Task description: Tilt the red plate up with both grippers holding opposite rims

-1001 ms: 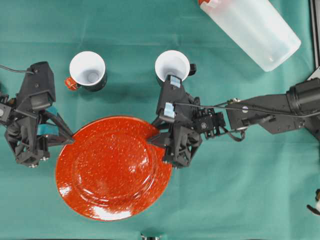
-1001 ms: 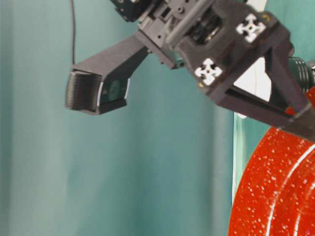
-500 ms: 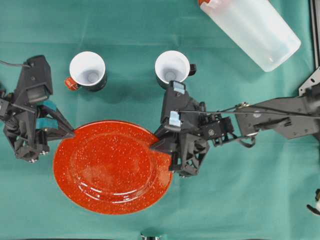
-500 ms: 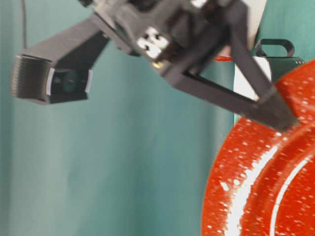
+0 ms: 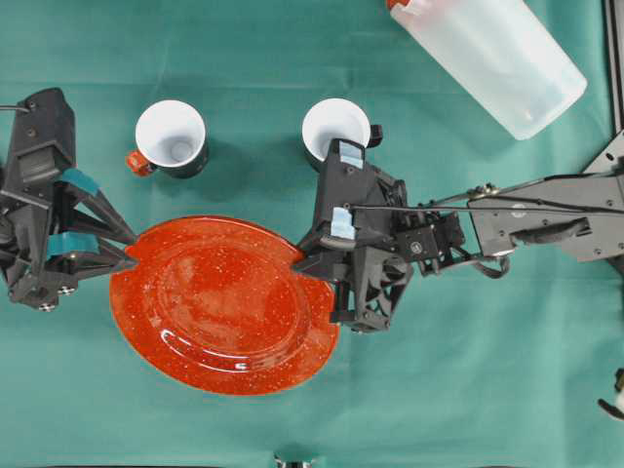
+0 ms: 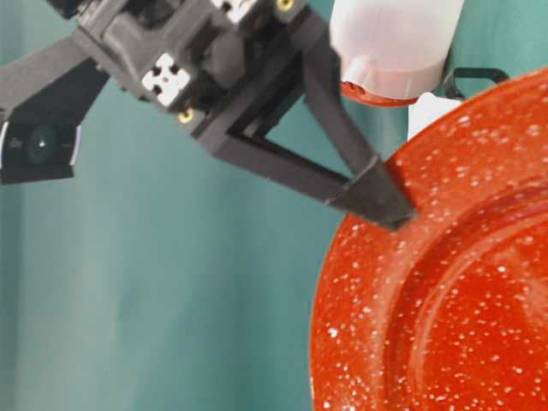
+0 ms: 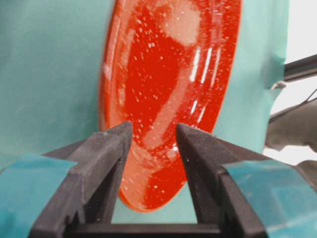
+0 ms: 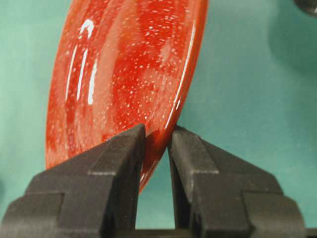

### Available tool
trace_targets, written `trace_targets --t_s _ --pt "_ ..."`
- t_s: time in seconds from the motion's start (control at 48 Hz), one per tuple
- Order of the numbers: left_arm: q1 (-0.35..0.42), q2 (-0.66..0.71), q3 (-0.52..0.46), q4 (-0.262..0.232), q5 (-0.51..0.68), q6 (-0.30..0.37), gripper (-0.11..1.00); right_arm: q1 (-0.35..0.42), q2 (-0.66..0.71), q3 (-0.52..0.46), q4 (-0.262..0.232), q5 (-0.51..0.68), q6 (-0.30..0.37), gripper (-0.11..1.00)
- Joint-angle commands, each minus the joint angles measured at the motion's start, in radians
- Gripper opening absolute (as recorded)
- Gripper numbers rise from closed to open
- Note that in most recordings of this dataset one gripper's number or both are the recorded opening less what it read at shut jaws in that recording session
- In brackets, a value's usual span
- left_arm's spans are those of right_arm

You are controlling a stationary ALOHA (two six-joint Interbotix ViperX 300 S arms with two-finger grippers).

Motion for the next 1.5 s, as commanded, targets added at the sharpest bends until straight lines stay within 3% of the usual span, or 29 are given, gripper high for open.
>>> trace_targets --t_s 0.0,0.313,0.375,0.521,0.646,0.75,0.938,1.167,1.251,1.313,1.48 --pt "0.006 0.006 -0.035 0.005 -0.006 0.008 0.49 -0.003 -0.028 -0.043 -0.020 0.018 -0.002 0.18" --pt "0.012 0.003 -0.043 0.005 0.008 0.032 0.54 -0.005 -0.029 -0.066 -0.035 0.087 -0.002 0.18" --pt "0.011 0.003 -0.043 0.002 0.031 0.028 0.60 -0.005 -0.031 -0.071 -0.041 0.103 -0.002 0.18" --pt "0.003 0.008 -0.040 -0.002 0.107 0.008 0.89 -0.005 -0.041 -0.081 -0.061 0.137 0.000 0.18" --pt "-0.002 0.034 -0.017 -0.002 0.118 -0.006 0.98 -0.005 -0.052 -0.091 -0.077 0.141 0.000 0.18" --pt "-0.003 0.083 0.014 -0.002 0.075 -0.008 0.97 -0.005 -0.055 -0.101 -0.081 0.141 0.000 0.18" --pt "-0.005 0.175 0.044 0.000 -0.132 -0.003 0.97 -0.005 -0.055 -0.118 -0.089 0.137 0.000 0.18" --pt "-0.005 0.233 0.081 0.005 -0.244 0.012 0.97 -0.005 -0.055 -0.121 -0.091 0.141 0.000 0.18" --pt "-0.005 0.222 0.089 0.005 -0.285 0.043 0.93 -0.005 -0.055 -0.121 -0.091 0.143 0.000 0.18" --pt "-0.005 0.215 0.094 0.005 -0.304 0.067 0.83 -0.005 -0.054 -0.121 -0.091 0.143 0.000 0.18" --pt "-0.005 0.187 0.101 0.005 -0.311 0.098 0.34 -0.009 -0.055 -0.121 -0.091 0.150 0.002 0.18"
